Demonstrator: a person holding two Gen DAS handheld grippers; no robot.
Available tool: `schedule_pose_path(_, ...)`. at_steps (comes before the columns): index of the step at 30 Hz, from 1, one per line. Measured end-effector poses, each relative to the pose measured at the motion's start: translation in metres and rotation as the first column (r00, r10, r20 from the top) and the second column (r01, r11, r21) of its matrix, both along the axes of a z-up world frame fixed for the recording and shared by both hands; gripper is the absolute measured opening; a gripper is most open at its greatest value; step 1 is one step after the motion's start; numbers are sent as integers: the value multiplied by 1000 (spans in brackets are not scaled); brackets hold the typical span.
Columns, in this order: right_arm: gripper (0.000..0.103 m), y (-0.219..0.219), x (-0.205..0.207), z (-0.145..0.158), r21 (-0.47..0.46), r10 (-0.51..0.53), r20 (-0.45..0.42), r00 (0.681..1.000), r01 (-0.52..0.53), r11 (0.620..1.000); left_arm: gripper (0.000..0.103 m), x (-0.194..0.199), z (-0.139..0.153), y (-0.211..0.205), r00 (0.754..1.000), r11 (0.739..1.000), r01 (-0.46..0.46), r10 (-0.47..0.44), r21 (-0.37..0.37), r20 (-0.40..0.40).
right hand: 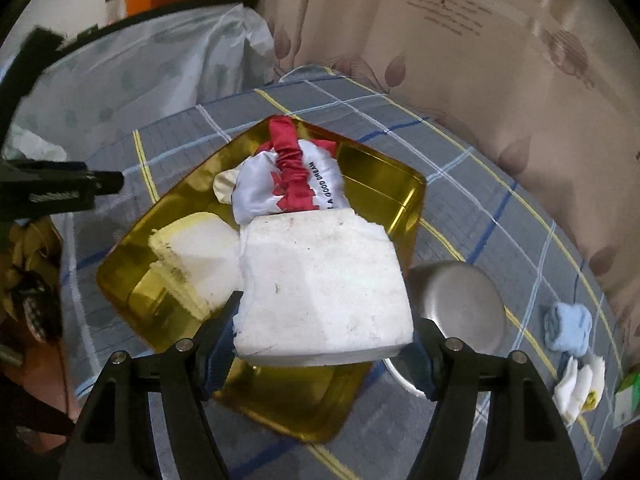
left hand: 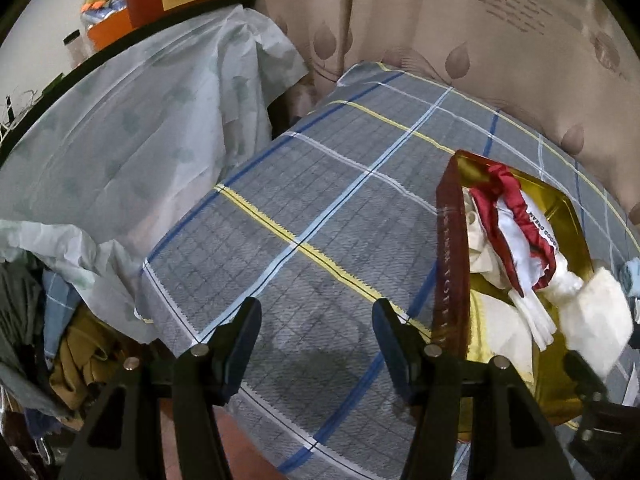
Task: Organize soft objects
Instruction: 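Carry the white square pad to the gold tray and open the right gripper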
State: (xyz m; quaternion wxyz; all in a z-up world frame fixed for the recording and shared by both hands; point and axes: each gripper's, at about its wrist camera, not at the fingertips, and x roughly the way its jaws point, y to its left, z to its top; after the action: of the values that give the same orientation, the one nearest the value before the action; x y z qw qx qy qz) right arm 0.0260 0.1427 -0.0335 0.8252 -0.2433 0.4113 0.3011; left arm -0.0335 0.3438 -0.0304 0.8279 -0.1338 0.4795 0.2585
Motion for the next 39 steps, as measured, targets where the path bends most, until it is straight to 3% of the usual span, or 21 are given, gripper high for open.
schedule_pose_path(5,68,16,2,-14,-71,13,43,999,-10,997,59,0,-2,2,1000,1000,-10,10,-7,-4)
schedule_pose_path(18,71,28,6,-20,12,-6,-59,998,7,1000,59,1,-7,3,1000,1000,-13,13,-4,-17)
schedule_pose_path(22,75,26,4,-16,19,-6,-54,999,8,1000,59,1,-7,2,1000,1000,-11,11,-5,-16)
schedule_pose_path(25,87,23,1,-12,32,-5,-51,999,7,999,59,1,-7,2,1000,1000,-9,9,-6,-18)
schedule_pose_path(34,90,8,-8,20,117,-23,-22,999,26,993,59,3,-9,-3,1000,1000,3,-3,7,-26)
schedule_pose_path(39,90,-24,-14,39,162,-73,4,997,71,984,59,3,-7,-4,1000,1000,10,-10,19,-18)
